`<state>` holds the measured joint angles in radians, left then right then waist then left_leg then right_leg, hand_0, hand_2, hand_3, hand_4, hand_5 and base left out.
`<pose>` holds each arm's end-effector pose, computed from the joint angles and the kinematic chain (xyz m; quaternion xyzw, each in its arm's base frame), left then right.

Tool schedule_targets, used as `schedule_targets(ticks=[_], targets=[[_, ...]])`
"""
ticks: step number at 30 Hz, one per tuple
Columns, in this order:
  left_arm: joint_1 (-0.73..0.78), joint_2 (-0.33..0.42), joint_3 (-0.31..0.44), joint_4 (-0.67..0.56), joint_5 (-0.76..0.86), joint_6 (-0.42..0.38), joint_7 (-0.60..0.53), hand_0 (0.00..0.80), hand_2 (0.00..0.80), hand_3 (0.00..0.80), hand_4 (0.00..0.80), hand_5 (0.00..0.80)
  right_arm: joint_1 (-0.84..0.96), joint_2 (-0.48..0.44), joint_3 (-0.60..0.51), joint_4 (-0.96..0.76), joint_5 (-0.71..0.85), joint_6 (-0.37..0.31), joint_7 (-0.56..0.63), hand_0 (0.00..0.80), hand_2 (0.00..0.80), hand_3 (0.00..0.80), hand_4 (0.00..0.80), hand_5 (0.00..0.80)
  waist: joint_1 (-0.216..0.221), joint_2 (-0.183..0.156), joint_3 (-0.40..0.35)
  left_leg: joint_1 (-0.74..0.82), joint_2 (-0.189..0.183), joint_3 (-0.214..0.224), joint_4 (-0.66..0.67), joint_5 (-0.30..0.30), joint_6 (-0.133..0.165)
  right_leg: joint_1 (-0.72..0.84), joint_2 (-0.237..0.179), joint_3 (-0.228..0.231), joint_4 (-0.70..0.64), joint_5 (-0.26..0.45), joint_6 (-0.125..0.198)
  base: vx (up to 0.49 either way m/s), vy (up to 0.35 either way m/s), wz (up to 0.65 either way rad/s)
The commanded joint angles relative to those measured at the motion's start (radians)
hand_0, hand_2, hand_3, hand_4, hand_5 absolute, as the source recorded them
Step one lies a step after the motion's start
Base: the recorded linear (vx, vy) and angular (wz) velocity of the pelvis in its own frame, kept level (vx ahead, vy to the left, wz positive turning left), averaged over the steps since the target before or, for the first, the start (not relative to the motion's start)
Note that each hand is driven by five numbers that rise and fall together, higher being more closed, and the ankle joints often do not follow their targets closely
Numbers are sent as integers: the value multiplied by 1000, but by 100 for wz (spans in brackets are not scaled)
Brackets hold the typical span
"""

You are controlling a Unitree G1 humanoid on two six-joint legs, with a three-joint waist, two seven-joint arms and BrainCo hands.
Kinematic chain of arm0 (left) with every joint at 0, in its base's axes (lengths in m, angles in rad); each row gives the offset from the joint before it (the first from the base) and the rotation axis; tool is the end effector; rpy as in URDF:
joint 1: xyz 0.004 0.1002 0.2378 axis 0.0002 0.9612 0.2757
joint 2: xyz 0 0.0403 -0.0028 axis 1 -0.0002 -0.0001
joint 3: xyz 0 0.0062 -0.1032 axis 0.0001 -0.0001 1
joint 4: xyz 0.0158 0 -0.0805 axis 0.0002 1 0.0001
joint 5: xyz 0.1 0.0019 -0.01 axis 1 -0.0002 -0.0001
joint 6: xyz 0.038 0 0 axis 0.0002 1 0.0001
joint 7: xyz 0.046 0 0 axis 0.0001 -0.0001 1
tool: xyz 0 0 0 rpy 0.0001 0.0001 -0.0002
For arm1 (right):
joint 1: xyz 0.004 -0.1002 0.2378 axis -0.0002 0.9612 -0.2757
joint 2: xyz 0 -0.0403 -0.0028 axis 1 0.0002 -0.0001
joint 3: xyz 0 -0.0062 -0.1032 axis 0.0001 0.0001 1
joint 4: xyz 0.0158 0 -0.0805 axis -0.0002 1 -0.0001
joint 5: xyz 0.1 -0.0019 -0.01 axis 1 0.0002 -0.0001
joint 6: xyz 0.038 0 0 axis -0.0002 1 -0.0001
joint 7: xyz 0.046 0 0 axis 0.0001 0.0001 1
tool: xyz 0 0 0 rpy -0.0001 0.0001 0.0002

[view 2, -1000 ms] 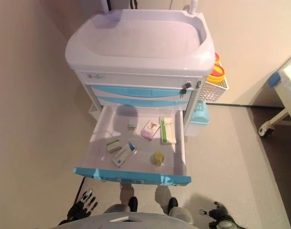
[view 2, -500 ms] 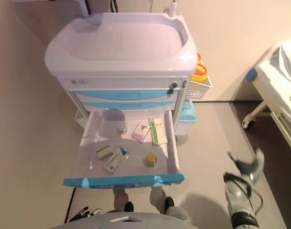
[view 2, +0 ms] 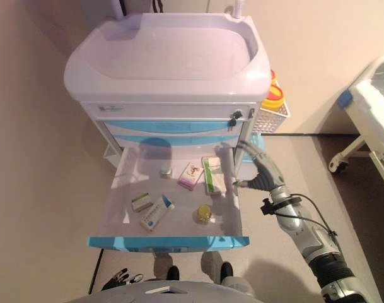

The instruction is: Open the drawer and pick up the medicine

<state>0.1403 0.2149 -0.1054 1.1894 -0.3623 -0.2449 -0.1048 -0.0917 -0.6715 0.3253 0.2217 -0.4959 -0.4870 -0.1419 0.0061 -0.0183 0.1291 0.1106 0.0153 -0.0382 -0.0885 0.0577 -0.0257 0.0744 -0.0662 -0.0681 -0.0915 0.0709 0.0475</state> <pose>0.0363 0.2212 -0.1171 -0.0435 0.5005 0.0934 0.8596 0.2042 -0.2196 0.0448 -0.5040 -0.1540 0.2103 0.8235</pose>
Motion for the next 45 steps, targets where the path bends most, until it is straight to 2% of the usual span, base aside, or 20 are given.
schedule_targets(ticks=[1,5,13,18,25,38,45], targets=[[-55,50,-39,20,13,-2,-10,0,0,0,0,0,-100,-52,47,-82,-18,-43,87,0,0,0,0,0,26,-36,-21,-43,-57,20,31,-63,41,-25,-23,-13,80,-30,29,-34,-4,3],[-59,63,-38,23,15,29,-12,0,0,0,0,0,-158,-83,130,-48,-86,-13,144,0,0,0,0,0,46,-43,-26,-50,-51,12,18,-50,33,-24,-26,-30,69,-26,32,-41,-10,5],[-74,82,-28,52,46,60,-20,0,0,0,0,0,-299,-97,296,45,-209,-14,232,0,0,0,0,0,83,-53,-22,-63,-47,-8,9,-38,25,-26,-29,-59,62,-25,32,-29,-9,12],[-91,83,-30,60,56,48,-24,0,0,0,0,0,-363,-74,389,97,-240,-7,271,0,0,0,0,0,105,-61,-21,-68,-46,-20,6,-34,22,-26,-31,-75,63,-26,32,-1,-9,11],[-104,82,-57,20,64,54,-18,0,0,0,0,0,-395,-16,460,184,-298,30,282,0,0,0,0,0,134,-60,-18,-79,-46,-37,2,-26,20,-29,-35,-94,59,-22,37,2,-9,9],[-123,84,-74,17,87,59,-19,0,0,0,0,0,-374,94,492,391,-404,71,181,0,0,0,0,0,158,-51,-17,-91,-53,-60,4,-20,28,-36,-38,-105,64,-24,37,10,-7,6],[-124,78,-86,14,88,53,-21,0,0,0,0,0,-360,142,480,467,-491,124,81,0,0,0,0,0,162,-42,-14,-93,-56,-67,4,-20,32,-38,-39,-108,67,-26,36,3,-1,0]])
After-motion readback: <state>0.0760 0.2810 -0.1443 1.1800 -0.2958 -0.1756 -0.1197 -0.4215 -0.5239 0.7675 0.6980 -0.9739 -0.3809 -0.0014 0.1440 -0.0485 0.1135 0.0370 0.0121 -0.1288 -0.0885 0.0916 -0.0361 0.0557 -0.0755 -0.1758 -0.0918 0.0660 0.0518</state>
